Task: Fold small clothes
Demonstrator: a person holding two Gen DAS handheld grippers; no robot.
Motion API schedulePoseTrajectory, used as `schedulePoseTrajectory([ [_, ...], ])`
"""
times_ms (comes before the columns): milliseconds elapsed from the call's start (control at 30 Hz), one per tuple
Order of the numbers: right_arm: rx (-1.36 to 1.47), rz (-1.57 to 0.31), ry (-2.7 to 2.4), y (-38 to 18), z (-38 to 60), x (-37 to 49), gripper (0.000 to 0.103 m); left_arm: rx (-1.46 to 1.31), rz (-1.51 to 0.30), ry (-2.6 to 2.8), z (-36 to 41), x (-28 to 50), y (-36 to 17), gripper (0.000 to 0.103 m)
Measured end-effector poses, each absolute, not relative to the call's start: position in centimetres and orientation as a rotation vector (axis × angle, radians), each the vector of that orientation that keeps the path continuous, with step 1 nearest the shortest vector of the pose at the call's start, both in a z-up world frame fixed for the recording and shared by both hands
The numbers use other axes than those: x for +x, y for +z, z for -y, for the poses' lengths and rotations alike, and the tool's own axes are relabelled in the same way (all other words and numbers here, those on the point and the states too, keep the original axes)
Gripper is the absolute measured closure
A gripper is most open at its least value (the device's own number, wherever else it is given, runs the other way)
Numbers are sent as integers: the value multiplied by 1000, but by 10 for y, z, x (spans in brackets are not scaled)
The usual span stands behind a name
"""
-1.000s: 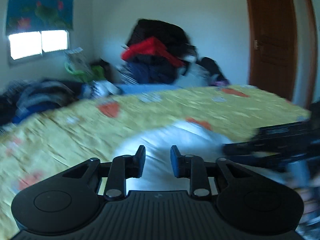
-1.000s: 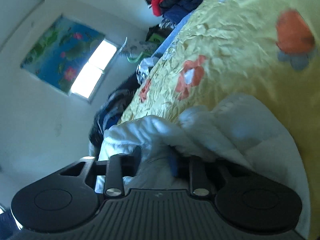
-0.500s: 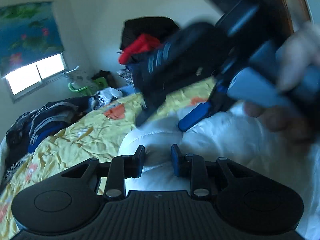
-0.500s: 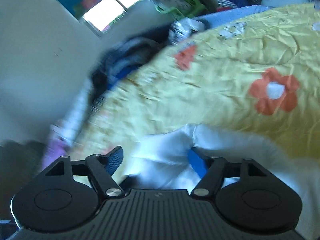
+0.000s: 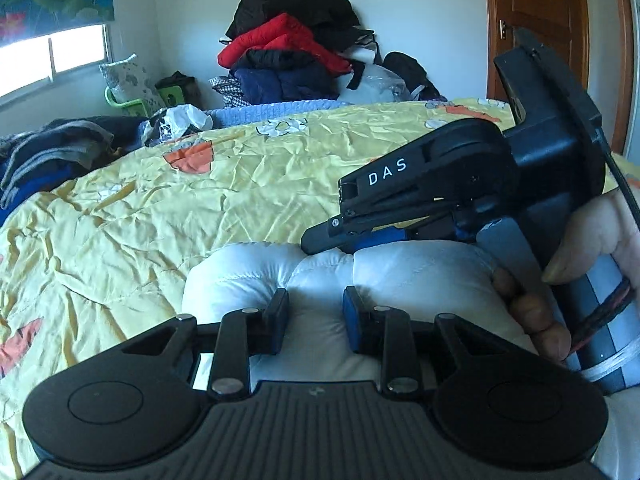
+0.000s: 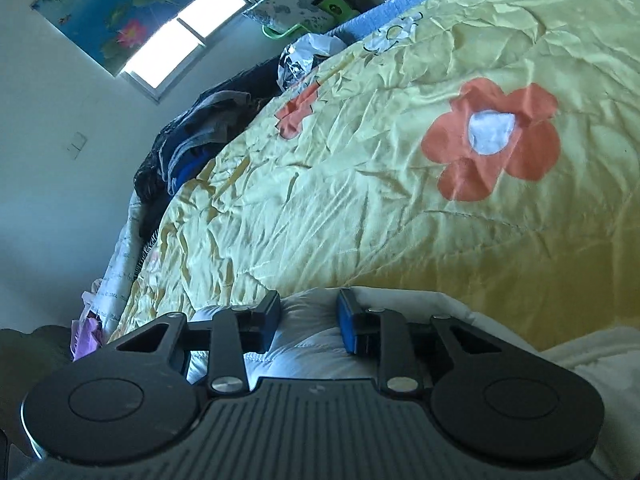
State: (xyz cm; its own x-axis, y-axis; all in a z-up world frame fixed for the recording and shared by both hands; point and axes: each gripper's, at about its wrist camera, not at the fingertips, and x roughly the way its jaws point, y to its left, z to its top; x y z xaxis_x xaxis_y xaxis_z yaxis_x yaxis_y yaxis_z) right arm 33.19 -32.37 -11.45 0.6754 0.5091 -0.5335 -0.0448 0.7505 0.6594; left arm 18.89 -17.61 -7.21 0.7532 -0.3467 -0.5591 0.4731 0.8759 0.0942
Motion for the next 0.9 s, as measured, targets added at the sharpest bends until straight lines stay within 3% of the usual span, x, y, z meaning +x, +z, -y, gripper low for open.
schedulePoseTrajectory([
  [133,637,-759,331,-106,323,327,64,267,-528,-435,178,181,-69,75],
  [167,638,-761,318,-100,325,323,59,249,-529,-436,172,180,-64,74],
  [233,649,-741,291,-79,330,305,44,151,-532,-440,151,169,-49,72],
  [267,657,-702,314,-66,336,290,28,90,-531,-448,137,162,-41,72],
  [300,657,-656,342,-52,343,271,15,33,-527,-445,122,156,-34,67],
  [367,628,-596,372,-33,358,236,2,-60,-521,-422,94,145,-24,47],
  [400,602,-592,359,-27,366,219,2,-98,-526,-407,81,141,-23,34],
  [433,581,-603,339,-23,375,205,2,-129,-546,-395,71,140,-23,32],
  [633,477,-729,171,-37,419,163,2,-365,-781,-412,40,163,-51,33],
  [767,685,-891,151,-77,445,168,7,-606,-901,-528,28,178,-64,33],
  [900,736,-899,228,-90,434,169,3,-637,-943,-559,34,181,-74,30],
])
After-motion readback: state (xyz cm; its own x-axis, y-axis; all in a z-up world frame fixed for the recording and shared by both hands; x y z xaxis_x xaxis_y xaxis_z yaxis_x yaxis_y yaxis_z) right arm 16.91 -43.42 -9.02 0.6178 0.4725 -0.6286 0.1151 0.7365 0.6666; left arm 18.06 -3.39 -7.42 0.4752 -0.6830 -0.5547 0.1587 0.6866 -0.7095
